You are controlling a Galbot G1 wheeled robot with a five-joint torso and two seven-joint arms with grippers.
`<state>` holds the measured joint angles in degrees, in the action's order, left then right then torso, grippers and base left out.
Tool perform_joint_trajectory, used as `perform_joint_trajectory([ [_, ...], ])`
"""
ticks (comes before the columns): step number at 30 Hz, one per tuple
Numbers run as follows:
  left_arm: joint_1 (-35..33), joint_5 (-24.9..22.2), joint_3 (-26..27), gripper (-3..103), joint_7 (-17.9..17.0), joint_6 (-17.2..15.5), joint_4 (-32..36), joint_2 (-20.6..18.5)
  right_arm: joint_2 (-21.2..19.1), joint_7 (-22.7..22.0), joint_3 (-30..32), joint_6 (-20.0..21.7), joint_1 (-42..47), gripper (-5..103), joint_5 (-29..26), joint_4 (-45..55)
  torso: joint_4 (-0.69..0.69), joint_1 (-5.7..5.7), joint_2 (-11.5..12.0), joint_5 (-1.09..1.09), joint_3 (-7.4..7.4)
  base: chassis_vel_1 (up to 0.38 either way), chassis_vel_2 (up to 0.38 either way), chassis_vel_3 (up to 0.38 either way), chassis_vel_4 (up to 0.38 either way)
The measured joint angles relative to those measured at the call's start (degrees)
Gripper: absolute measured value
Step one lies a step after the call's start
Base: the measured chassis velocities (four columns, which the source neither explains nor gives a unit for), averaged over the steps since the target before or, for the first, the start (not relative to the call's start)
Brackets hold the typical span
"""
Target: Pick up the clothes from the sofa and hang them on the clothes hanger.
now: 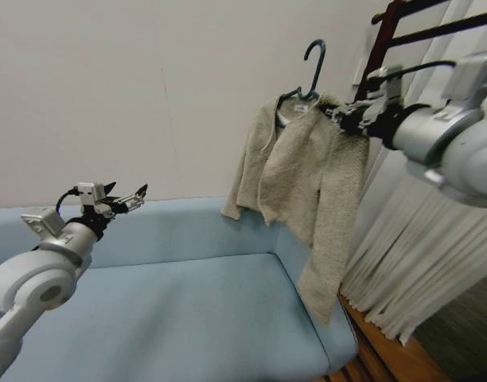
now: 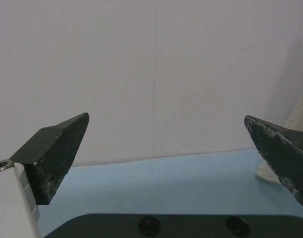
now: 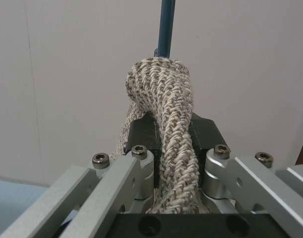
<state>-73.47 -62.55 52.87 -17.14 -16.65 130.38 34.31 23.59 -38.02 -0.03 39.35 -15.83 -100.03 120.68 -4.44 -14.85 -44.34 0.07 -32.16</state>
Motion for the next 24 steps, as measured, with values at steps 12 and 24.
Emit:
perform_joint_trajectory([
  [12, -7.6, 3.9, 7.6, 100, 4.9, 1.0, 1.7, 6.8, -4.6, -5.3, -5.6, -0.2, -8.0, 12, -6.1, -4.0, -0.04, 0.0, 0.0, 0.03, 0.0, 0.0, 0.0, 0.0, 0.0],
  [24, -7.0, 5.4, 5.0, 100, 4.7, 0.7, 2.7, 7.8, -0.4, -17.8, -25.0, -2.1, -28.6, 11, -8.3, -13.7, -0.02, -0.01, 0.0, 0.02, -0.01, 0.0, 0.0, 0.0, 0.0],
])
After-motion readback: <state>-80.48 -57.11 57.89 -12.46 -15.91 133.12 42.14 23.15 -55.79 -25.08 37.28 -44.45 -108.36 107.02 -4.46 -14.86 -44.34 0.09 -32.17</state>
